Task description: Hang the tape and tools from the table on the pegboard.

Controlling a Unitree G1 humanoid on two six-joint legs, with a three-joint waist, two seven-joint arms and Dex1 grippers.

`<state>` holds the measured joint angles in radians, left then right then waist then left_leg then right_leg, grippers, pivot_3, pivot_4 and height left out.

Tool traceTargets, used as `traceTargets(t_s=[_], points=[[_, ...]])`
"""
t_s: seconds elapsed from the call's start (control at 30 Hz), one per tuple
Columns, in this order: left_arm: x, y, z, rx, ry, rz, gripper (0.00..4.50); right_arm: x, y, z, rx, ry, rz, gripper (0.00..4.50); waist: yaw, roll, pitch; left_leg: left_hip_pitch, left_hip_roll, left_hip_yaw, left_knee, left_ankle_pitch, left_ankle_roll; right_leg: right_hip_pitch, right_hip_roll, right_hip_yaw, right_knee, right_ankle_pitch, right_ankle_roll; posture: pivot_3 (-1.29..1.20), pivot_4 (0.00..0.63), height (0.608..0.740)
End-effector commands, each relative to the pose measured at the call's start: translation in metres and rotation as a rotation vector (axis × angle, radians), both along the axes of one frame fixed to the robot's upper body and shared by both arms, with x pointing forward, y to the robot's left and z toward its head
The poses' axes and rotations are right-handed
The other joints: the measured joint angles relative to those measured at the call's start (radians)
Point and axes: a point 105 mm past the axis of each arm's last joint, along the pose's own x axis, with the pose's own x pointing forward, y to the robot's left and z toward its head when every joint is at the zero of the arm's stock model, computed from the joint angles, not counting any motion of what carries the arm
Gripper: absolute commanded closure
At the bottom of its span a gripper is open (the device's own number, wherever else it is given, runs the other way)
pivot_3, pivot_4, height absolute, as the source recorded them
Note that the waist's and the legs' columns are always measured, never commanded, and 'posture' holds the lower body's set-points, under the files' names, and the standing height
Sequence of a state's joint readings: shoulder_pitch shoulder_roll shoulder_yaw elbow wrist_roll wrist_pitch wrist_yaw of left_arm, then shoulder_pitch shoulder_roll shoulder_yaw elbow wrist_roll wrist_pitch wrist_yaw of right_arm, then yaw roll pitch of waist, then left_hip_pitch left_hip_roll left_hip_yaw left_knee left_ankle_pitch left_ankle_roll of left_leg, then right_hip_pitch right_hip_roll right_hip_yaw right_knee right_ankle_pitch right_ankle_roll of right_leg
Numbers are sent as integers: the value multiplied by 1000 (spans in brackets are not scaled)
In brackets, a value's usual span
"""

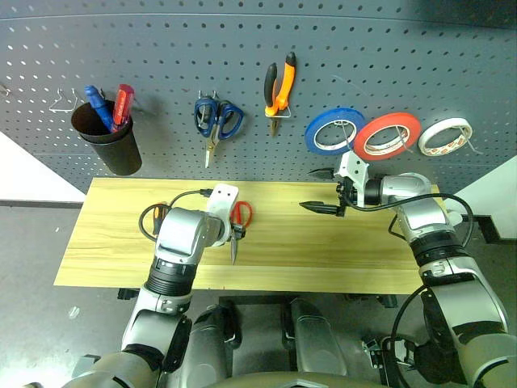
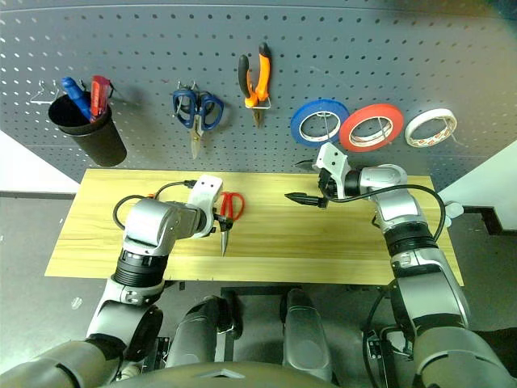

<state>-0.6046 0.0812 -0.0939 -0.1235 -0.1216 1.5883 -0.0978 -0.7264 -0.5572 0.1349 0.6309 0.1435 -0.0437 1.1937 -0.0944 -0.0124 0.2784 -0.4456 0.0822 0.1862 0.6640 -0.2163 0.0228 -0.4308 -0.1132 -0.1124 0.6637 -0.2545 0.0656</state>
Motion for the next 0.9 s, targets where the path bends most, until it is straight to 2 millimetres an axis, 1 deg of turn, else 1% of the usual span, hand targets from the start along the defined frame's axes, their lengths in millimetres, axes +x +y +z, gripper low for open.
traceTargets(t_s=[0.03, 0.13, 0.27, 0.47, 0.63, 0.73, 0.9], points=[[-6, -11, -1, -10, 18, -26, 609, 4, -3, 20, 17, -57, -3, 0, 0, 0, 0, 0, 0, 0, 0, 0, 0, 0, 0, 0, 0, 0, 0, -119, 174, 734], [-12, -16, -11, -8, 51, -38, 609, 5, -4, 21, 15, -60, -6, 0, -1, 0, 0, 0, 0, 0, 0, 0, 0, 0, 0, 0, 0, 0, 0, -123, 174, 734], [-13, -18, -18, 6, 79, -19, 609, 6, -4, 18, 15, -61, -11, 0, 0, 0, 0, 0, 0, 0, 1, 0, 0, 0, 0, 0, 1, 0, 0, -122, 173, 734], [-9, -9, -22, 56, 89, 63, 609, 6, -3, 15, 13, -63, -12, 0, 0, 0, 0, 0, 0, 0, 1, 0, 0, 0, 0, 0, 1, 0, 0, -125, 181, 734], [-12, -7, -32, 59, 124, 103, 609, 6, -4, 14, 4, -64, -12, 0, 0, 0, 0, 0, 0, 0, 1, 0, 0, 0, 0, 0, 1, 0, 0, -122, 186, 734], [-8, -4, -39, 90, 120, 139, 609, 6, -4, 12, 0, -63, -14, 0, 0, 0, 0, 0, 0, 0, 1, 0, 0, 0, 0, 0, 1, 0, 0, -125, 187, 734], [-11, -2, -49, 111, 149, 173, 609, 7, -5, 13, 1, -68, -20, 0, 0, 0, 0, 0, 0, 0, 2, 0, 0, 0, 0, 0, 1, 0, 0, -131, 186, 734]])
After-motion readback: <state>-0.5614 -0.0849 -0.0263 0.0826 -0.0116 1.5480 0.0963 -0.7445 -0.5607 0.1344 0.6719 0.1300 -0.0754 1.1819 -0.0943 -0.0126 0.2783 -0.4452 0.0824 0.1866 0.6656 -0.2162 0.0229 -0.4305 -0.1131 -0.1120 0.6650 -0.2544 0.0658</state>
